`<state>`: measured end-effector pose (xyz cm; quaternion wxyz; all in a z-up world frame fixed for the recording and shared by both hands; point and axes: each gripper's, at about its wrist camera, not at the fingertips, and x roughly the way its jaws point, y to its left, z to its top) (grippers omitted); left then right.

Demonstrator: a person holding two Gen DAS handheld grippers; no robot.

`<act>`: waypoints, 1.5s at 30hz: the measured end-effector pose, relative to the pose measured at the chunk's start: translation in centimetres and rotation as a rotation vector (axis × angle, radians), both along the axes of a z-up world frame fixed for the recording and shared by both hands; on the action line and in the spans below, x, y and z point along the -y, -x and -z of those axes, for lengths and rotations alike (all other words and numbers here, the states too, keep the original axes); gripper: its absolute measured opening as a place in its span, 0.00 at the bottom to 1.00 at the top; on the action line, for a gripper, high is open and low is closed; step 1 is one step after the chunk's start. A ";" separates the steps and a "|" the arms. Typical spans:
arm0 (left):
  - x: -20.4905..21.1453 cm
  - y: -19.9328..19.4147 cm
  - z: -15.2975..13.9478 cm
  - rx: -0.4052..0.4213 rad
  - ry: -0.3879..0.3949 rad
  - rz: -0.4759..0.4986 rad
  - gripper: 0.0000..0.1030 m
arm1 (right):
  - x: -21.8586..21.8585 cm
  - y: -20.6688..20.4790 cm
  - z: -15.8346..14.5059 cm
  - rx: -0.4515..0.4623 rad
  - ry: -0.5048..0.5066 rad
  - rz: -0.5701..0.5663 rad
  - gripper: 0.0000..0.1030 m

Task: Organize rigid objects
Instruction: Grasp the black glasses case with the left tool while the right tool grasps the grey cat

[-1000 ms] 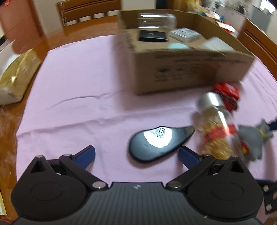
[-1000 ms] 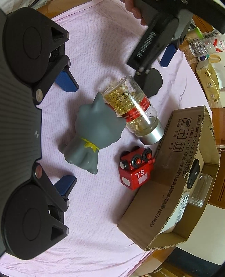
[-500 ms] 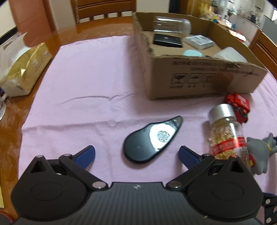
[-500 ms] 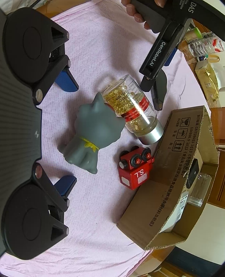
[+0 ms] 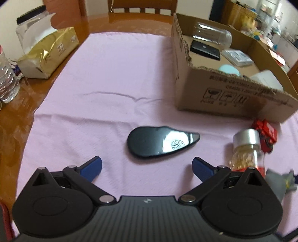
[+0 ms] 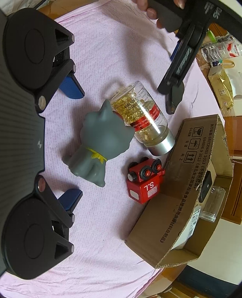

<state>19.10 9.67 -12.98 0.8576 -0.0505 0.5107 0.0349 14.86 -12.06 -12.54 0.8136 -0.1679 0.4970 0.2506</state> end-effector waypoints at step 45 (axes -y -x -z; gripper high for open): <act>1.1 -1.7 -0.1 0.038 -0.055 0.013 0.86 | 2.6 -0.9 -1.6 -0.037 -0.032 0.228 1.00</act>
